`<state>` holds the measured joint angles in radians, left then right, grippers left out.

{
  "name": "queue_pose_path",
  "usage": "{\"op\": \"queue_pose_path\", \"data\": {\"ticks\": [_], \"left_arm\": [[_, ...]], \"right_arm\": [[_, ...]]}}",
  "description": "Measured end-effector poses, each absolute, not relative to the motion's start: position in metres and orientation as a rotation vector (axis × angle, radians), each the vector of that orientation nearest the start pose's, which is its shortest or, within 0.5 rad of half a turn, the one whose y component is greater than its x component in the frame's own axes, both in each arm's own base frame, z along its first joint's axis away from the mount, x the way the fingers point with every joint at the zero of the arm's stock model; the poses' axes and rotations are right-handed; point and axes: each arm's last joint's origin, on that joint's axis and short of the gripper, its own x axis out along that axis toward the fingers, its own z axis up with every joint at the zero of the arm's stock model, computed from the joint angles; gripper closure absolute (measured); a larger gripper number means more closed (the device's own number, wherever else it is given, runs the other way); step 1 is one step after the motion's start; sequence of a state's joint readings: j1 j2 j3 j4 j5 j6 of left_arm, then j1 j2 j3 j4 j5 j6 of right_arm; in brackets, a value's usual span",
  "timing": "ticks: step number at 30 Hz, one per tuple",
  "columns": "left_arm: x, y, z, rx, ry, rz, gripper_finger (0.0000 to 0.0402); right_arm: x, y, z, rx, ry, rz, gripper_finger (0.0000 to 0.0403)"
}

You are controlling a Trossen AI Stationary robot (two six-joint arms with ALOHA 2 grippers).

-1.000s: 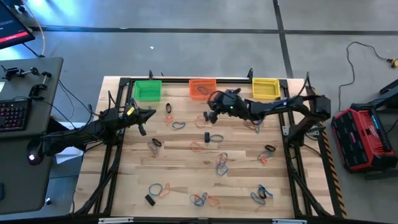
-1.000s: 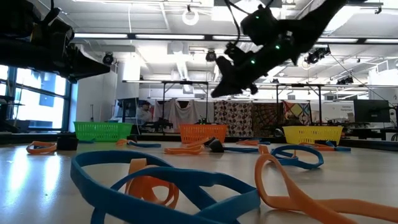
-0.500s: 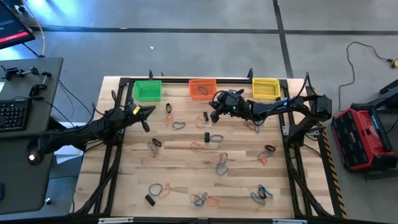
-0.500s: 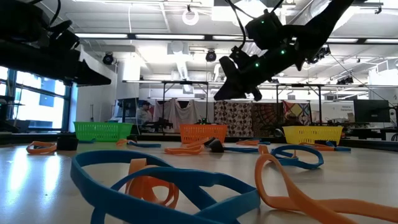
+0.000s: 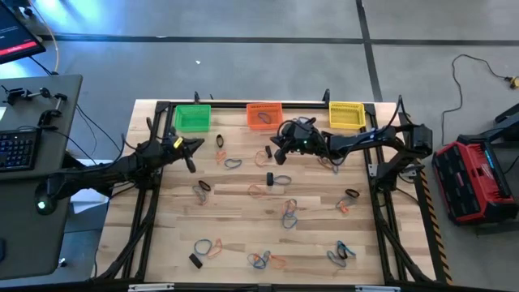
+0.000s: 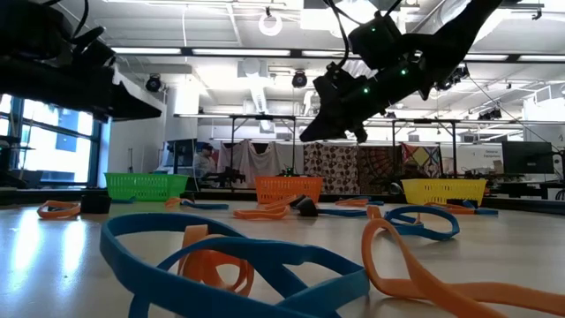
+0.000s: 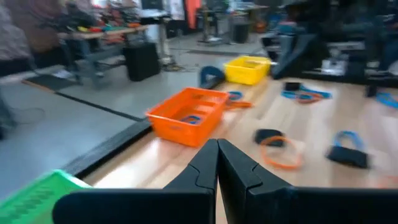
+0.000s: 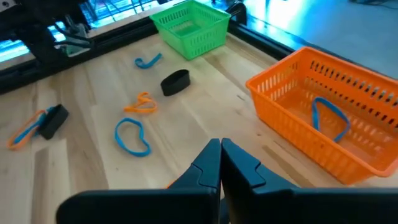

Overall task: Sort rubber bands into baskets
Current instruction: Put the blue rubber band from the orange bin into the yellow bin

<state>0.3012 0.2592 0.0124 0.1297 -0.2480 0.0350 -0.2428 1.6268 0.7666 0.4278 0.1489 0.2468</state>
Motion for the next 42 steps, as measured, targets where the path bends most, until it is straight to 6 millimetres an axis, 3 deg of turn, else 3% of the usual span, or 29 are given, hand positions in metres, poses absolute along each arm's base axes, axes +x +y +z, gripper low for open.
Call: {"op": "queue_pose_path", "data": {"ticks": [6,11,19,25,36,42], "left_arm": [[0.106,0.039,0.154,0.04,0.172,0.513,0.0401],[0.107,0.039,0.155,-0.024,0.145,0.505,0.0402],[0.108,0.039,0.155,-0.031,0.153,0.493,0.0401],[0.108,0.038,0.154,-0.04,0.155,0.46,0.0401],[0.108,0.038,0.154,-0.051,0.158,0.448,0.0401],[0.108,0.038,0.155,-0.087,0.14,0.444,0.0402]], "right_arm": [[0.316,-0.084,0.179,0.272,0.39,-0.5,0.0403],[0.316,-0.097,0.184,0.305,0.408,-0.504,0.0402],[0.334,-0.108,0.219,0.263,0.445,-0.509,0.0402],[0.347,-0.123,0.238,0.242,0.58,-0.539,0.0402],[0.374,-0.164,0.235,0.179,0.747,-0.565,0.0328],[0.381,-0.179,0.236,0.213,0.821,-0.585,0.0314]]}}
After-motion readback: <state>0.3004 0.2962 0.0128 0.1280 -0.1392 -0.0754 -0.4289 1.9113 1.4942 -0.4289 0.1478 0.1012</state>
